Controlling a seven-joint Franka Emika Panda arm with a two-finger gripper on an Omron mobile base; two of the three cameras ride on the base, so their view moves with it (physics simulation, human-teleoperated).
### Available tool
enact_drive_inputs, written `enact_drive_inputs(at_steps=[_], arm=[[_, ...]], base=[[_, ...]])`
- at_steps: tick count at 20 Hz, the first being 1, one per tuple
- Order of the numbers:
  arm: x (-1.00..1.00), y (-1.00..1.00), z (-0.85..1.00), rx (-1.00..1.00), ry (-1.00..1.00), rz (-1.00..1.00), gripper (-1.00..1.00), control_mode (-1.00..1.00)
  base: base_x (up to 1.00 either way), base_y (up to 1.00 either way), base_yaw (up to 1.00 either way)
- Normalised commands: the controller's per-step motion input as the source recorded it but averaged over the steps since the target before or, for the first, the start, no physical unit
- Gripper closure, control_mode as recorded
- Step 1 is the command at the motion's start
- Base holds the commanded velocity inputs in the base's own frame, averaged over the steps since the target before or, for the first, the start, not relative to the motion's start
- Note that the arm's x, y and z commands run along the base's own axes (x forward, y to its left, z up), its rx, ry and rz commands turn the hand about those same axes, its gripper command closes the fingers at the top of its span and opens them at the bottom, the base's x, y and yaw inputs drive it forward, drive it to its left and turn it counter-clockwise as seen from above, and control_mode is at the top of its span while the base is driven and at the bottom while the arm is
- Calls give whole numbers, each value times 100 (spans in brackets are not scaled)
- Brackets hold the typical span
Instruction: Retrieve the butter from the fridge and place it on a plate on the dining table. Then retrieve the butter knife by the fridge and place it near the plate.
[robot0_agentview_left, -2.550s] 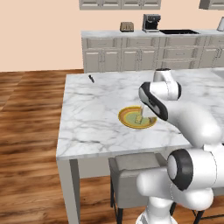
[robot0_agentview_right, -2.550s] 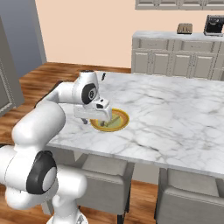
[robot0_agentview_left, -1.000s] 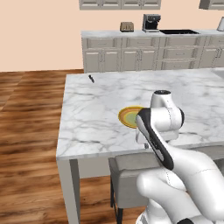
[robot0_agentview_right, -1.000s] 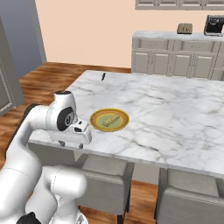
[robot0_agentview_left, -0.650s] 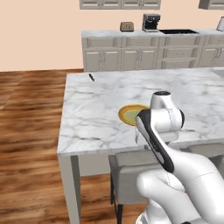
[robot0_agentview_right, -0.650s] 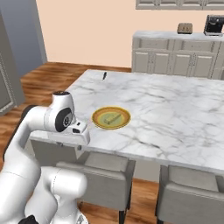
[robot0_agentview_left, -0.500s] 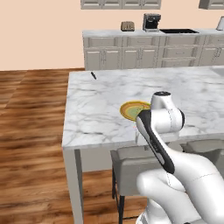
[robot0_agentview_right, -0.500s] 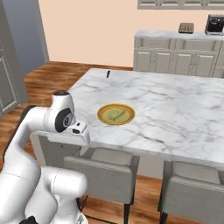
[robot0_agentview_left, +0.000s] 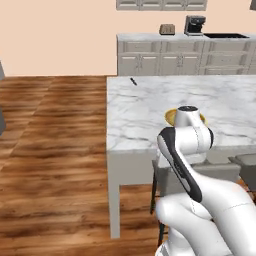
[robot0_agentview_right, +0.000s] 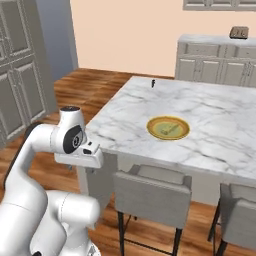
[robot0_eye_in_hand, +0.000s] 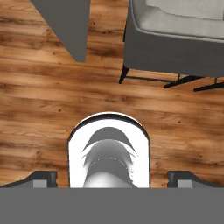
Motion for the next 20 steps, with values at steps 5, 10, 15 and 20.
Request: enact_drive_inputs(at_steps=[5,10,15,20], arm=[[0,0,0,0,0,0,-100,100],[0,0,0,0,0,0,-100,100],[0,0,0,0,0,0,-100,100],[0,0,0,0,0,0,-100,100]], base=[[0,100,2],[0,100,-4],[1,91,-30],[4,57,-48]])
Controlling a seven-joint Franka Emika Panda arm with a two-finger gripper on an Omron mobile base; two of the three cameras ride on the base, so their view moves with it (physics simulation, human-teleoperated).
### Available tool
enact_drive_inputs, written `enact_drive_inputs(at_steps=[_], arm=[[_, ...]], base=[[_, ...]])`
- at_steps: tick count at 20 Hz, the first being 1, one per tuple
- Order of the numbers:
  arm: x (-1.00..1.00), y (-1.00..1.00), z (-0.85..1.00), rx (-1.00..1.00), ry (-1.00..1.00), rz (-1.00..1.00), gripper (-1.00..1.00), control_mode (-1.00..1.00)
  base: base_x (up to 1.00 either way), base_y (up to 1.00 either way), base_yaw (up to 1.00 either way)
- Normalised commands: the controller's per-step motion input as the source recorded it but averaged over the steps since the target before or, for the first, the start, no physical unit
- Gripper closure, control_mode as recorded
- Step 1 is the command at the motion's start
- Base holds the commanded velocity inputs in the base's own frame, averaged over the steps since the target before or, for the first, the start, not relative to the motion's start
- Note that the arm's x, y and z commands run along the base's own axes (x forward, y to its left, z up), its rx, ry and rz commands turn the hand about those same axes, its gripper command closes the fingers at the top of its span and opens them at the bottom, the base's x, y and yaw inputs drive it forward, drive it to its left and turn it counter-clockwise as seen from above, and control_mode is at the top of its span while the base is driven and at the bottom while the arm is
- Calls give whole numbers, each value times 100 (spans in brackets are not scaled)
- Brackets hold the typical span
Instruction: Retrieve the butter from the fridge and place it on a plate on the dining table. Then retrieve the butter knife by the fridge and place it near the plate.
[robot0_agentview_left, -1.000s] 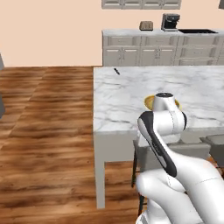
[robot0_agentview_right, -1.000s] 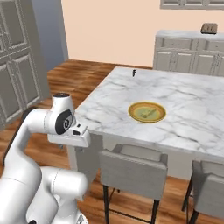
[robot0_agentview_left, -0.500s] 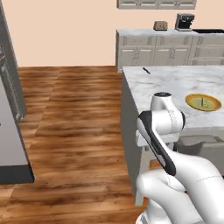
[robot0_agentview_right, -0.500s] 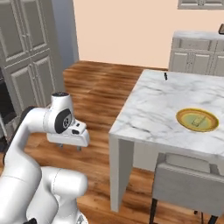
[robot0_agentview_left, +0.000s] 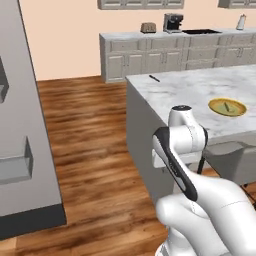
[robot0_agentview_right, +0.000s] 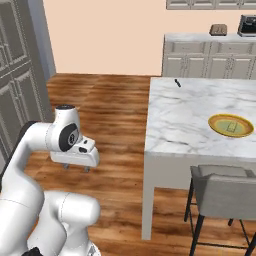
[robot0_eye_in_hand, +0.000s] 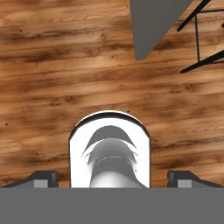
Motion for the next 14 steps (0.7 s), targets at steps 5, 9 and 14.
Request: enact_drive_inputs(at_steps=[5,9,14], arm=[[0,0,0,0,0,0,-100,100],[0,0,0,0,0,0,-100,100],[0,0,0,0,0,0,-100,100]], base=[[9,18,-12],[47,0,7],[51,-6,15]])
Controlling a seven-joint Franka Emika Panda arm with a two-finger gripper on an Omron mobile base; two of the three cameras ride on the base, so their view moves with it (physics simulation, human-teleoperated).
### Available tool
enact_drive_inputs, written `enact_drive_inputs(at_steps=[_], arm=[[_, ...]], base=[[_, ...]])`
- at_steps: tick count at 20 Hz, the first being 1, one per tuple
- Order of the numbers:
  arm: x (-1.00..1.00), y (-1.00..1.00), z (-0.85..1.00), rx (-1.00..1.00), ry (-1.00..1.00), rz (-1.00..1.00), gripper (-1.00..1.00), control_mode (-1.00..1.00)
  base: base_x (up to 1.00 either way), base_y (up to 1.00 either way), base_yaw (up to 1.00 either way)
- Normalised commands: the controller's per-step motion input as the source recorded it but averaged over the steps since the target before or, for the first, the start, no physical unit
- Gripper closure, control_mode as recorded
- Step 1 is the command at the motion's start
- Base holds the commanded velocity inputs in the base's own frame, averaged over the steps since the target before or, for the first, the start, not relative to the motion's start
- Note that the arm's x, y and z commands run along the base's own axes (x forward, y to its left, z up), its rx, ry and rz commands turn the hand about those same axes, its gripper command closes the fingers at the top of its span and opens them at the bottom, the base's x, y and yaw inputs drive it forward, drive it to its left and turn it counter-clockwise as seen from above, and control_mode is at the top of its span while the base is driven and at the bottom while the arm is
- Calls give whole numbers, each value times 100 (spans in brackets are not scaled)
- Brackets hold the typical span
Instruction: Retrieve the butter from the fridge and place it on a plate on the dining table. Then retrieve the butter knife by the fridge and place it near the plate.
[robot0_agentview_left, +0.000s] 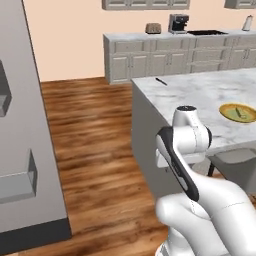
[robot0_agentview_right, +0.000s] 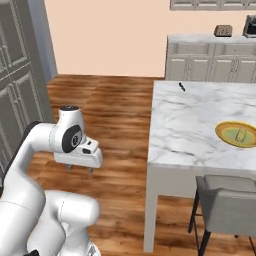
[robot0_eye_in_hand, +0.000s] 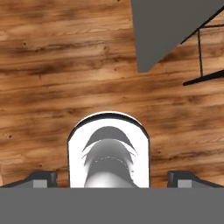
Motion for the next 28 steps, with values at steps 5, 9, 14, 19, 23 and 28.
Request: enact_drive_inputs(at_steps=[5,9,14,19,23,28], arm=[[0,0,0,0,0,0,-100,100],[0,0,0,0,0,0,-100,100],[0,0,0,0,0,0,-100,100],[0,0,0,0,0,0,-100,100],[0,0,0,0,0,0,-100,100],[0,0,0,0,0,0,-100,100]], base=[[71,-13,20],[81,-17,21],[92,0,11],[99,0,0],[99,8,0],[100,31,0]])
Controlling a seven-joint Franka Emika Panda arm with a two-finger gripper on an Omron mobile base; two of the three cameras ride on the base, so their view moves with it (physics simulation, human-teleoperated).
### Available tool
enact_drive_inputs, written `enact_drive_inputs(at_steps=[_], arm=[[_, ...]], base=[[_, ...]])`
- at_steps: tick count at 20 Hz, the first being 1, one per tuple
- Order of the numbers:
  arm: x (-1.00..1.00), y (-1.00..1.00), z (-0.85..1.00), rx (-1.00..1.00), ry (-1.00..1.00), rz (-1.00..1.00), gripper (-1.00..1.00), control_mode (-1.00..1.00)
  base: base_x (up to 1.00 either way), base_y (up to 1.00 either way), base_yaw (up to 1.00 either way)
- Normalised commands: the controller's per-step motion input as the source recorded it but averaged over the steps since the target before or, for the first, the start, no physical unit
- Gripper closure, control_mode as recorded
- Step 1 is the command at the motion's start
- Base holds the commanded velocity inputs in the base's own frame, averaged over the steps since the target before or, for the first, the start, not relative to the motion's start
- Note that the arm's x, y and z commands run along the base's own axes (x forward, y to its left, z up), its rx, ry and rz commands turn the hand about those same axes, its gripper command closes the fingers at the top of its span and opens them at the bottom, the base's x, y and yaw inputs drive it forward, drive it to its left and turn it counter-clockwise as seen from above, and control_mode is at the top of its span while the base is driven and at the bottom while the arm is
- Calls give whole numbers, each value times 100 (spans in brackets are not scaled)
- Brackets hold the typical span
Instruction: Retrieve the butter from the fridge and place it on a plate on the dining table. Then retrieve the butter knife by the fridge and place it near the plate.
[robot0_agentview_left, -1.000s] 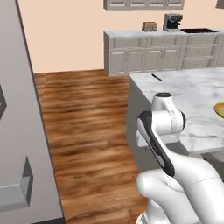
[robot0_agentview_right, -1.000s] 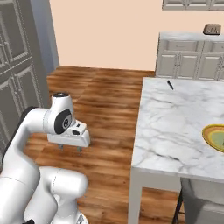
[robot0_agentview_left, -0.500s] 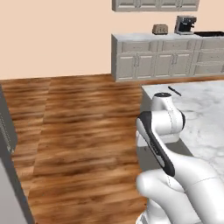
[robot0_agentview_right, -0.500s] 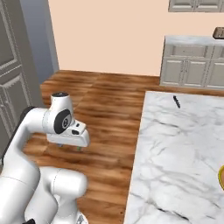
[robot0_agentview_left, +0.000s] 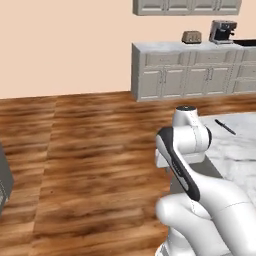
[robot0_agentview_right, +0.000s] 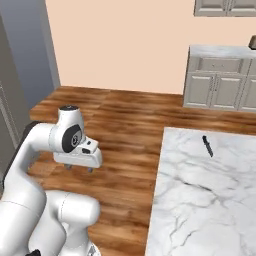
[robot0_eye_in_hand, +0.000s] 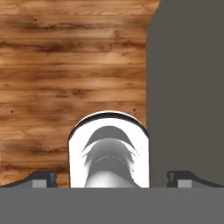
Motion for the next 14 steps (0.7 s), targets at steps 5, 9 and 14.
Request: enact_drive_inputs(at_steps=[5,9,14], arm=[[0,0,0,0,0,0,-100,100],[0,0,0,0,0,0,-100,100],[0,0,0,0,0,0,-100,100]], base=[[100,46,-1],[100,51,-3],[100,46,-15]])
